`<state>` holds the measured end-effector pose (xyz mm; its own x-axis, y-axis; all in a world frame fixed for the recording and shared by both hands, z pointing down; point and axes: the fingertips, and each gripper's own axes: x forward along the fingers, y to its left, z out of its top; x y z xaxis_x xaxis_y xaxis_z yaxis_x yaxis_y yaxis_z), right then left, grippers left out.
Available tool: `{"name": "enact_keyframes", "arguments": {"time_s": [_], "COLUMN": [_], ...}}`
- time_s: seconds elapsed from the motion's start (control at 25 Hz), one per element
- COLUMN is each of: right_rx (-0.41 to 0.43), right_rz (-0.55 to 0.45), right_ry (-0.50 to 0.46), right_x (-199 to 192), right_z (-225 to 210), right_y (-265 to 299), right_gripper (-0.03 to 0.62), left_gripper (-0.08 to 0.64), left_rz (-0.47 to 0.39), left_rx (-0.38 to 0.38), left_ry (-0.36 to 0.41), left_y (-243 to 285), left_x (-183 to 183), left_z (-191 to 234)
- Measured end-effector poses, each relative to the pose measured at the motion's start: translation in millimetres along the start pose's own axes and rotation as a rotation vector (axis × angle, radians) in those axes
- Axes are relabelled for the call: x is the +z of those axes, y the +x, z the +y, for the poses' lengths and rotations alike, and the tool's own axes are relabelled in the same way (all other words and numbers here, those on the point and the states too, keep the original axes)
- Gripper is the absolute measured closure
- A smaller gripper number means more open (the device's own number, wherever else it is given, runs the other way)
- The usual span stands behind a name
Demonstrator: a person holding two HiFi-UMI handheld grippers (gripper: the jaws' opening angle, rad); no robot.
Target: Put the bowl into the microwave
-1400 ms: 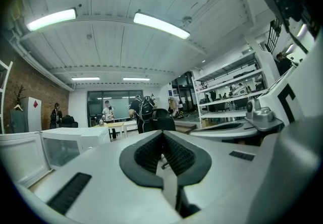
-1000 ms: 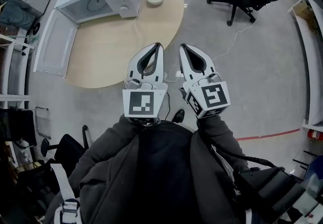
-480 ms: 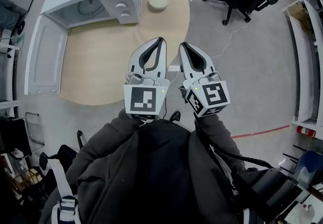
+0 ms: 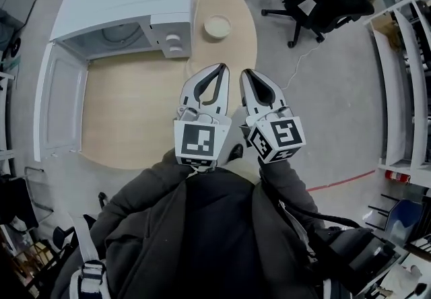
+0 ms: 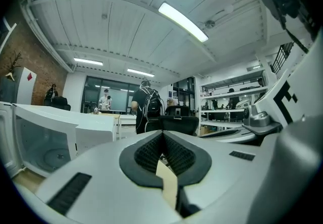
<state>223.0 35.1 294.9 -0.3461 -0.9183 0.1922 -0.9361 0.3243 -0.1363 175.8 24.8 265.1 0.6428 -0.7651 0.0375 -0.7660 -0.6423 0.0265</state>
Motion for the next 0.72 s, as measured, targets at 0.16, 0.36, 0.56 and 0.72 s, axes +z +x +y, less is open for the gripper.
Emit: {"name": "enact_keyframes", "arguments": {"time_s": [0.16, 0.36, 0.56, 0.72], "right_rx": [0.0, 0.013, 0.066, 0.147], "right_rz": [-0.006, 0.005, 0.033, 0.062], "right_ry": [-0.009, 0.011, 0.041, 0.078], "right_x": [8, 5, -6, -21], "right_z": [-9, -38, -80, -112], "right_y": [16, 38, 67, 96], "right_gripper": [0.583, 0.583, 0.583, 0.583], "left_gripper": [0.551, 0.551, 0.551, 0.551], "left_rz": [0.001, 0.034, 0.081, 0.115], "left_rx": [0.014, 0.062, 0.132, 0.229], "left_ry": [0.0, 0.015, 0.021, 0.026], "left_y": [10, 32, 71, 107], "left_x": [-3, -13, -29, -43], "left_z": [9, 20, 20, 27]}}
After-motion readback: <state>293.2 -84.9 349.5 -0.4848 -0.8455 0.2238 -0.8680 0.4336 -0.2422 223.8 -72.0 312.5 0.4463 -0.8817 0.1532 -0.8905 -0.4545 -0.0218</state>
